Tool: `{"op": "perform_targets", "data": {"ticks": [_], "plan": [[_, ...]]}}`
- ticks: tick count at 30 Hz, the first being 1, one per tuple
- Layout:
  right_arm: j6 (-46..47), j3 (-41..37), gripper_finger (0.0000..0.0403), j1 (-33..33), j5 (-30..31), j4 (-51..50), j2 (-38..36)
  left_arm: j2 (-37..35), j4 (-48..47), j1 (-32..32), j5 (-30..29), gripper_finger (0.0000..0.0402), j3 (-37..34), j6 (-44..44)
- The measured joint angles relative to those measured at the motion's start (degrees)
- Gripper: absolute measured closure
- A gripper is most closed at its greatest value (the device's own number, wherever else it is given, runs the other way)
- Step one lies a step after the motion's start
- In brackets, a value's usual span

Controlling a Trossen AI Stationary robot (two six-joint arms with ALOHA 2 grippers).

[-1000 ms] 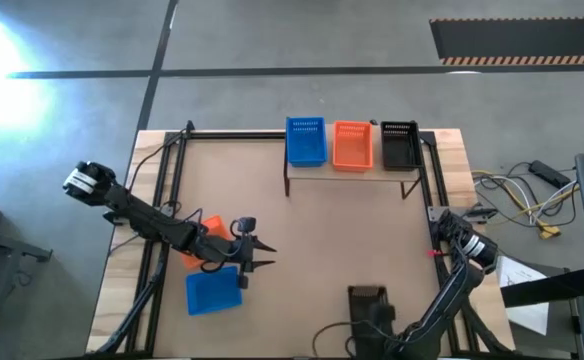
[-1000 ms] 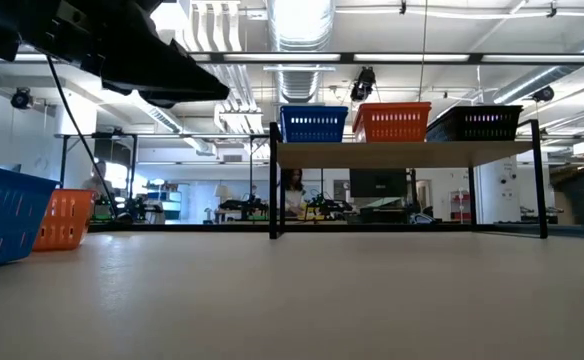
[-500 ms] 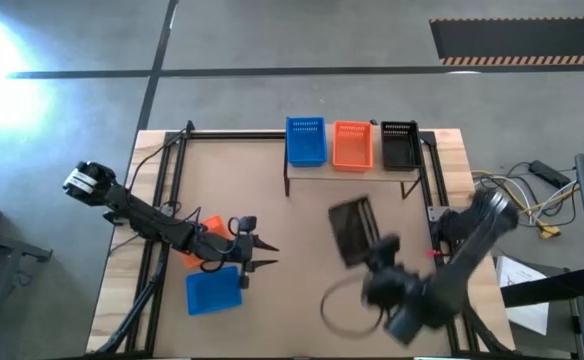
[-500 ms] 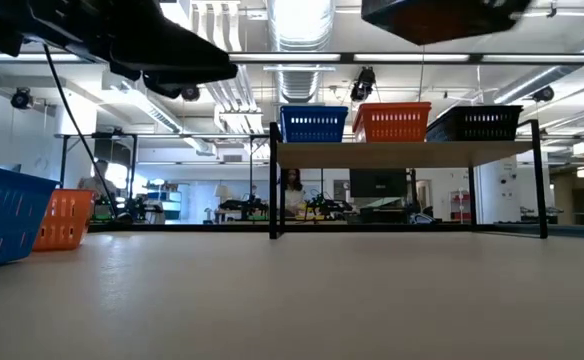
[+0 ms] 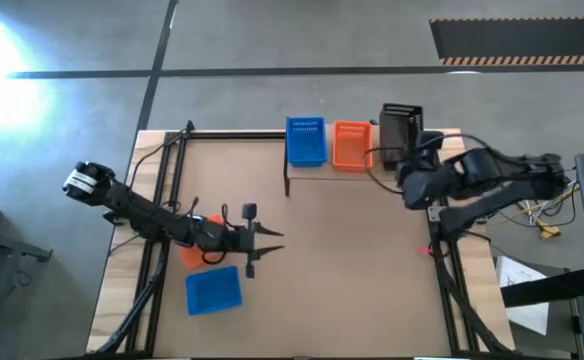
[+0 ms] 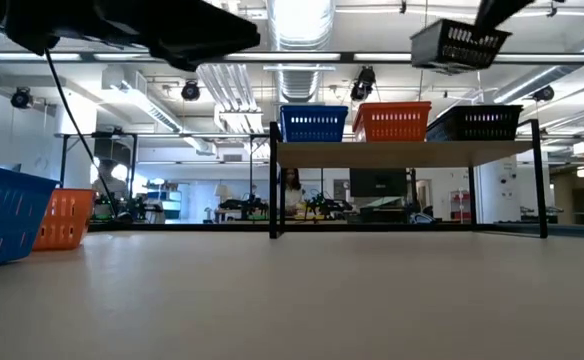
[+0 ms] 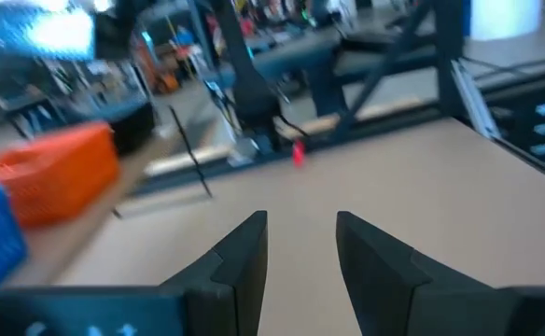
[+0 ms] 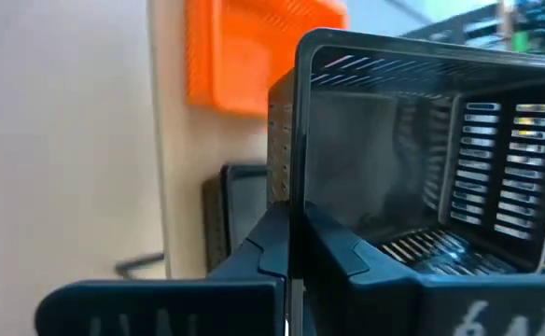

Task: Stack baskets on shelf by color
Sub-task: Stack the bottom black bin on top of the other black bin on the shelf

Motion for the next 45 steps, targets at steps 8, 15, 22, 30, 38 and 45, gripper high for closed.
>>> {"op": "perform_targets", "data": {"ticks": [8, 15, 22, 30, 38, 45], "plan": [[-19.30, -7.41, 0.0394, -9.98, -7.18, 6.73, -6.27, 0.00, 10.03, 6.88, -0.02, 0.0288, 0.57, 6.29], [-22.96, -11.64, 0.0394, -16.68, -7.35, 7.23, -7.40, -0.02, 10.79, 10.67, -0.44, 0.0288, 1.42, 6.39], [-21.31, -11.75, 0.0394, -20.24, -12.19, 7.55, -7.43, 0.00, 10.14, 10.70, -0.07, 0.0288, 0.90, 8.29], [-20.49, -11.75, 0.0394, -20.58, -12.22, 9.49, -7.28, 0.00, 10.13, 10.67, -0.02, 0.0288, 0.66, 8.24], [-19.48, -11.94, 0.0394, -20.58, -12.72, 8.94, -7.01, 0.00, 9.98, 10.09, -0.02, 0.0288, 0.61, 7.74], [-21.08, -14.66, 0.0394, -20.58, -12.74, 8.98, -7.03, 0.00, 9.95, 8.88, -0.02, 0.0288, 0.55, 7.58]]}}
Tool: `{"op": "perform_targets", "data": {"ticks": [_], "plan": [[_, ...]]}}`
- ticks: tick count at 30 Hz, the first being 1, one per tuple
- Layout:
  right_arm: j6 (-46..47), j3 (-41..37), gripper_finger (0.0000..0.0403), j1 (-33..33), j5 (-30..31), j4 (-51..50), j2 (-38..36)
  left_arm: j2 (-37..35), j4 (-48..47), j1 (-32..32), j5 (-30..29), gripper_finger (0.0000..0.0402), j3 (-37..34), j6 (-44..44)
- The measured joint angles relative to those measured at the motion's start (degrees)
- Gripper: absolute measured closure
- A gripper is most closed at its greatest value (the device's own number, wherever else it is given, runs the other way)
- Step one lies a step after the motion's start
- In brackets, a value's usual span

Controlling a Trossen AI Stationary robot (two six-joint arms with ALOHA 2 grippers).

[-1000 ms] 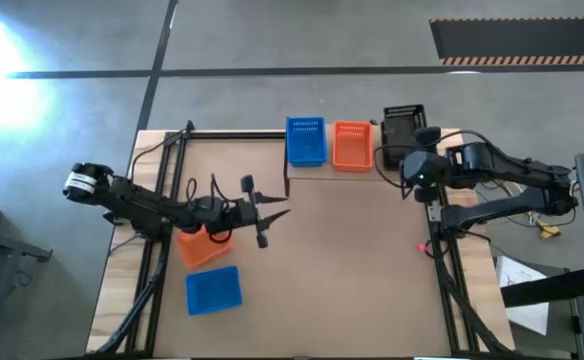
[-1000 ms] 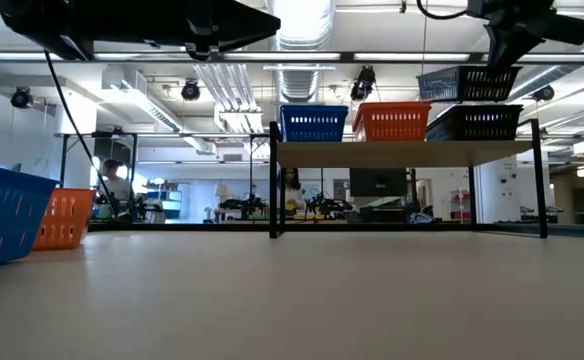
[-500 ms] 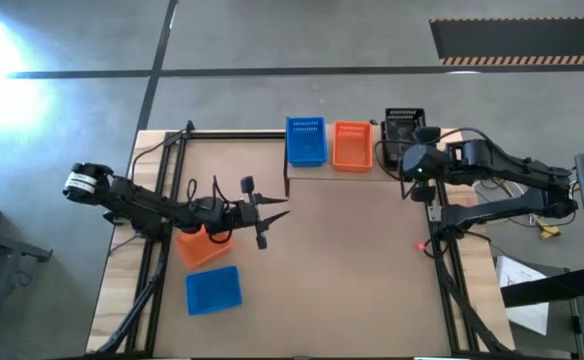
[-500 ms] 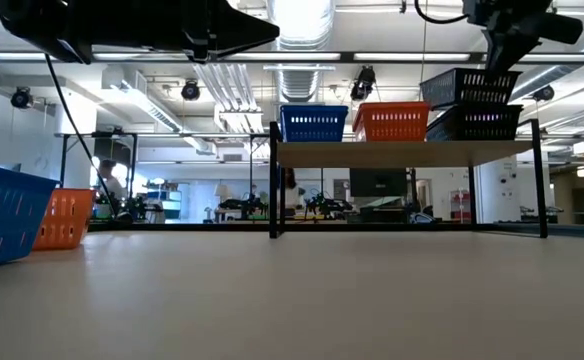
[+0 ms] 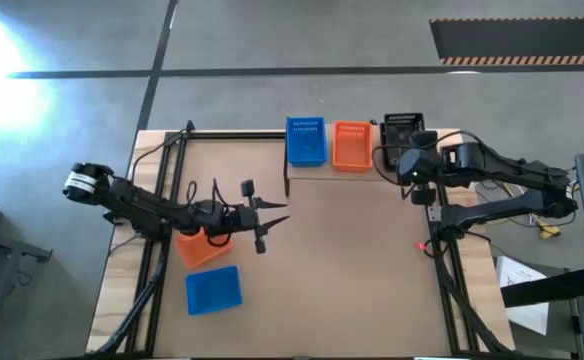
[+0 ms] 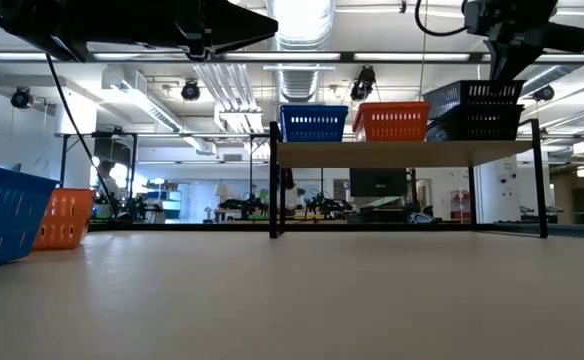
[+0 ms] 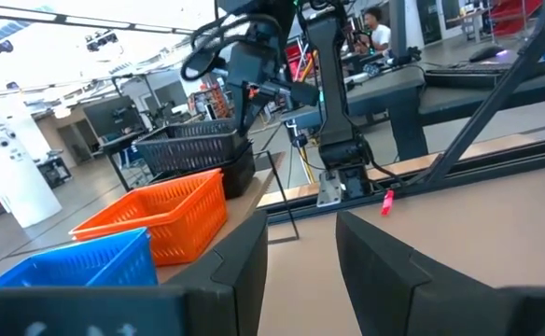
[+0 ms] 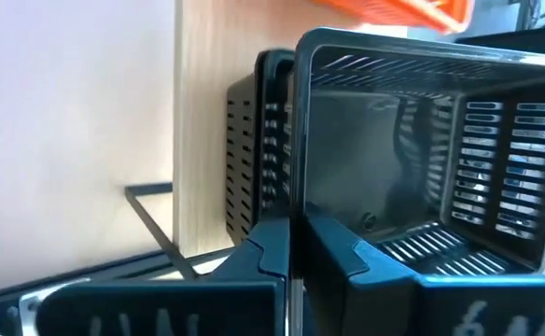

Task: Stack baskets on shelf by color
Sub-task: Stack the bottom black bin on top of the other black bin on the shelf, then stack the blue bin on top of the other blue bin on the shelf

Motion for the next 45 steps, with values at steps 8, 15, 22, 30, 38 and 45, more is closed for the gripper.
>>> {"op": "perform_targets", "data": {"ticks": [8, 15, 22, 30, 38, 45], "plan": [[0.15, -0.73, 0.0391, 0.00, 0.04, 0.63, -0.07, 0.02, 0.00, -0.23, -0.02, 0.0288, -0.02, -1.62], [0.75, -0.16, 0.0339, 0.00, 0.13, 1.20, -0.02, 0.02, -0.04, -0.23, -0.02, 0.0288, -0.02, -2.53], [10.00, 1.38, 0.0285, 0.00, 2.08, 0.76, 0.00, -0.74, -1.35, -0.71, -0.14, 0.0288, 0.15, -2.83], [25.10, 5.66, 0.0286, 0.78, 2.16, 1.71, -1.76, -6.74, -28.12, -3.79, -0.74, 0.0288, 8.85, -0.14], [30.35, 1.79, 0.0313, 4.88, 1.12, 11.99, -4.62, -6.37, -56.61, -10.44, -9.77, 0.0288, 22.03, 0.28], [30.40, -9.80, 0.0336, 16.98, -2.01, 38.61, -2.71, -5.31, -77.02, -19.09, -14.44, 0.0288, 33.26, -4.69]]}}
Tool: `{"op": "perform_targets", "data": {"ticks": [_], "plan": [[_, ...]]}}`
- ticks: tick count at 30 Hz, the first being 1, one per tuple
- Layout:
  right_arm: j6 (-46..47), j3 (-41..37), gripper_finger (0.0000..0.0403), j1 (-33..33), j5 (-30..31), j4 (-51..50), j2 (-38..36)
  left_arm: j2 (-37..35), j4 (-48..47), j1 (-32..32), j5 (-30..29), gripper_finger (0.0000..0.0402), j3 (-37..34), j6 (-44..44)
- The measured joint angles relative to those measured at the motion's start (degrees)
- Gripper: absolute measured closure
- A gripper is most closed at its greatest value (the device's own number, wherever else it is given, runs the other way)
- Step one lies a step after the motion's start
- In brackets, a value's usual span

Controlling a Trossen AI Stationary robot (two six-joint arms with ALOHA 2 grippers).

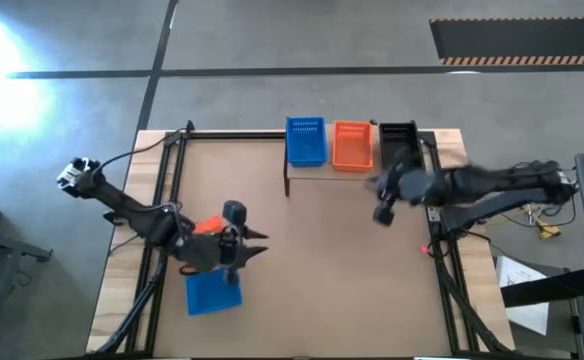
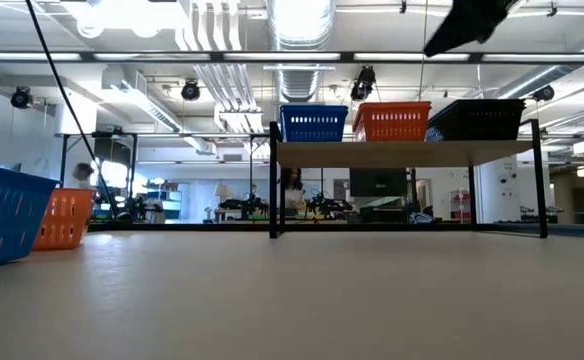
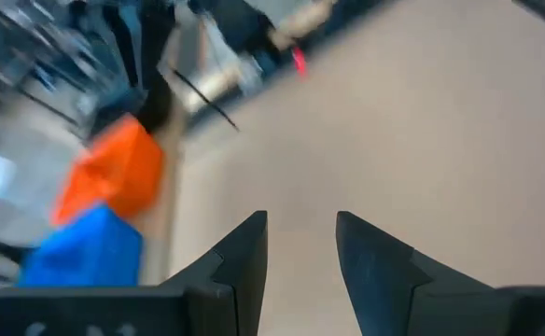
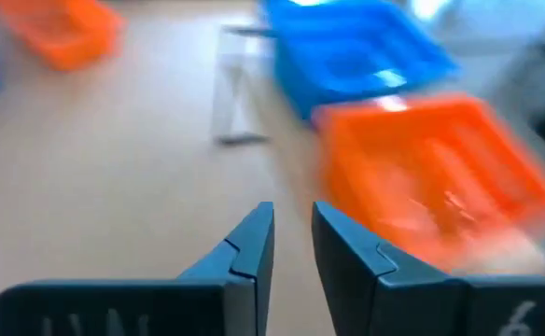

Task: Stack baskets on shelf by color
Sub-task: Stack the blue bin on top of the other blue bin on the shelf

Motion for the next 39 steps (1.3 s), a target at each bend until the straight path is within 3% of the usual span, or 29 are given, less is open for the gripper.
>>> {"op": "perform_targets", "data": {"ticks": [4, 8, 11, 15, 19, 21, 30, 39], "plan": [[-1.99, -9.85, 0.0342, 8.04, -0.04, 18.44, 3.53, 2.38, -21.07, -4.35, 1.37, 0.0288, 7.48, -16.57], [-1.75, -19.02, 0.0344, 14.34, 0.45, 37.37, 8.70, 6.12, -38.94, -7.11, 14.64, 0.0288, 12.42, -33.36], [-0.98, -24.66, 0.0344, 18.76, 1.92, 50.75, 12.79, 9.32, -45.11, -9.24, 23.68, 0.0288, 12.13, -36.12], [-0.91, -29.67, 0.0344, 24.11, 11.60, 63.33, 17.10, 14.77, -51.16, -12.23, 33.82, 0.0288, 11.50, -37.20], [-1.82, -31.92, 0.0344, 26.65, 25.08, 65.91, 19.29, 20.08, -54.32, -13.59, 42.07, 0.0288, 11.50, -36.81], [-1.72, -32.40, 0.0344, 26.69, 28.73, 65.91, 19.63, 22.72, -54.22, -14.25, 46.28, 0.0288, 11.51, -34.97], [-2.40, -32.09, 0.0344, 26.56, 29.61, 66.05, 18.93, 33.63, -56.01, -16.56, 48.20, 0.0288, 16.85, -19.24], [-2.87, -31.83, 0.0344, 26.56, 29.09, 65.96, 18.93, 34.92, -61.01, -18.18, 48.20, 0.0288, 12.85, -12.71]]}}
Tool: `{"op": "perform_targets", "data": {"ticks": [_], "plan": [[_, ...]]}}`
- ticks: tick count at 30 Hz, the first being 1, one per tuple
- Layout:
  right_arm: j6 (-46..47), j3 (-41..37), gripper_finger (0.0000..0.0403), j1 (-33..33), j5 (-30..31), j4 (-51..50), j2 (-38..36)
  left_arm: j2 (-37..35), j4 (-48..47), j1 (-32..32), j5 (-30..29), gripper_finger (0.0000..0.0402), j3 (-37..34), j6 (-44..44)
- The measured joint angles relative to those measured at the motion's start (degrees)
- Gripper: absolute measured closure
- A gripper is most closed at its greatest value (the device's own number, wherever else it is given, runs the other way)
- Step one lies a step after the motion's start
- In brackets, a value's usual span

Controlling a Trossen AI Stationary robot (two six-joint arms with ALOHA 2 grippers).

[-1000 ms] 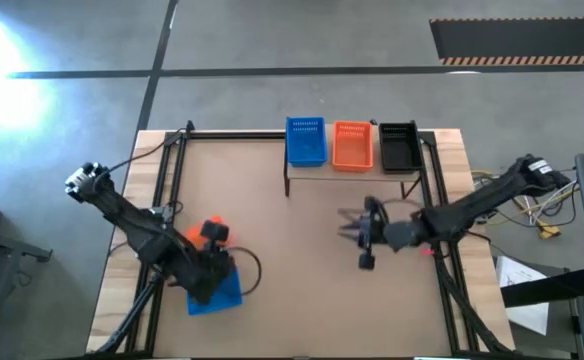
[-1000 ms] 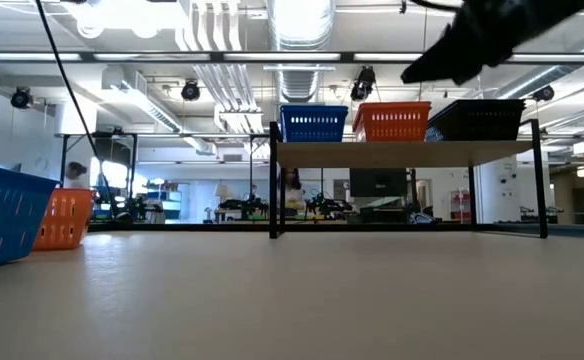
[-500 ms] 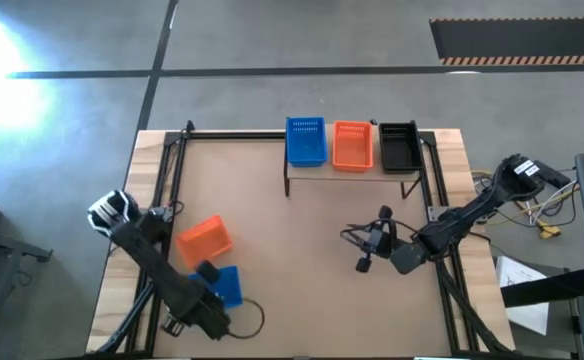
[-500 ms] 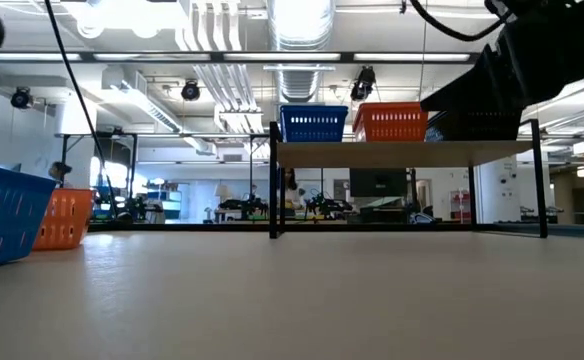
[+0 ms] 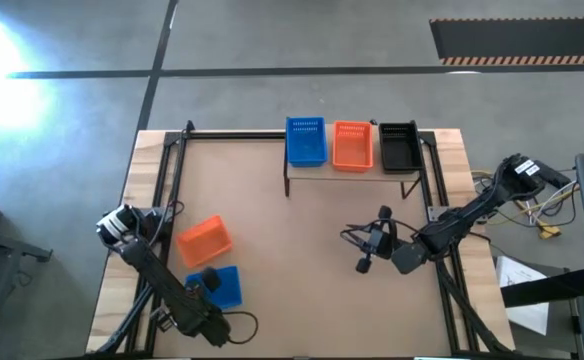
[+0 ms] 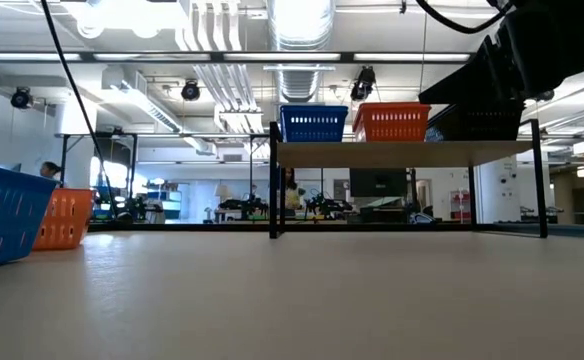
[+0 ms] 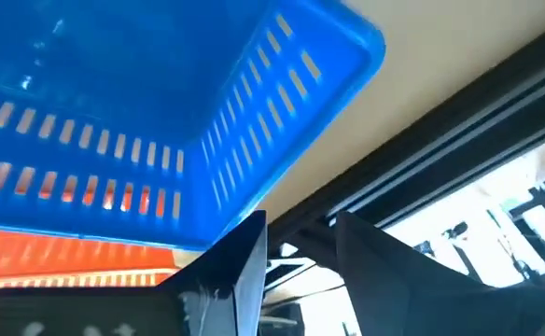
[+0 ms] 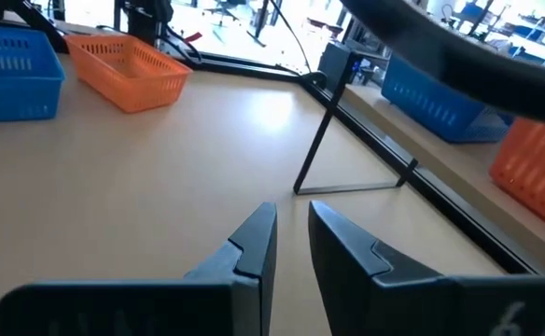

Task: Stack baskets on shelf by color
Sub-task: Stack the blue bin on top of the other blue bin on the shelf

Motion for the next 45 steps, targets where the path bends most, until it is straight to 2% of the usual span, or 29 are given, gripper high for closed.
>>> {"op": "perform_targets", "data": {"ticks": [4, 17, 21, 24, 29, 34, 39, 45], "plan": [[0.00, -0.10, 0.0344, 0.00, 0.00, -0.02, 0.00, -0.02, 2.71, -0.37, -0.25, 0.0288, -1.92, 1.48], [0.21, -0.35, 0.0344, 0.00, -0.11, -0.46, 0.00, -0.09, 13.73, -0.30, -8.19, 0.0288, -3.10, 1.07], [0.13, -0.35, 0.0344, 0.00, -0.13, -0.46, 0.00, -0.10, 16.15, 0.79, -12.97, 0.0292, -3.28, -3.27], [-0.08, -0.35, 0.0344, 0.02, -0.13, -0.46, -0.02, -0.29, 18.13, 2.67, -14.22, 0.0317, -3.29, -3.85], [-2.19, 0.94, 0.0344, 1.41, -0.07, -0.53, -0.98, -0.95, 18.97, 5.85, -16.73, 0.0389, -2.50, -2.93], [-2.01, 1.90, 0.0344, 5.16, -0.09, -3.13, -2.90, -3.94, 19.10, 10.48, -16.77, 0.0396, -1.37, -1.62], [6.81, 1.99, 0.0344, 9.18, -0.07, -11.03, -4.05, -8.24, 20.32, 15.60, -17.49, 0.0400, 3.99, -1.91], [21.94, 1.77, 0.0344, 11.30, 0.02, -19.01, -0.22, -9.66, 20.44, 21.97, -25.06, 0.0401, 18.86, -1.83]]}}
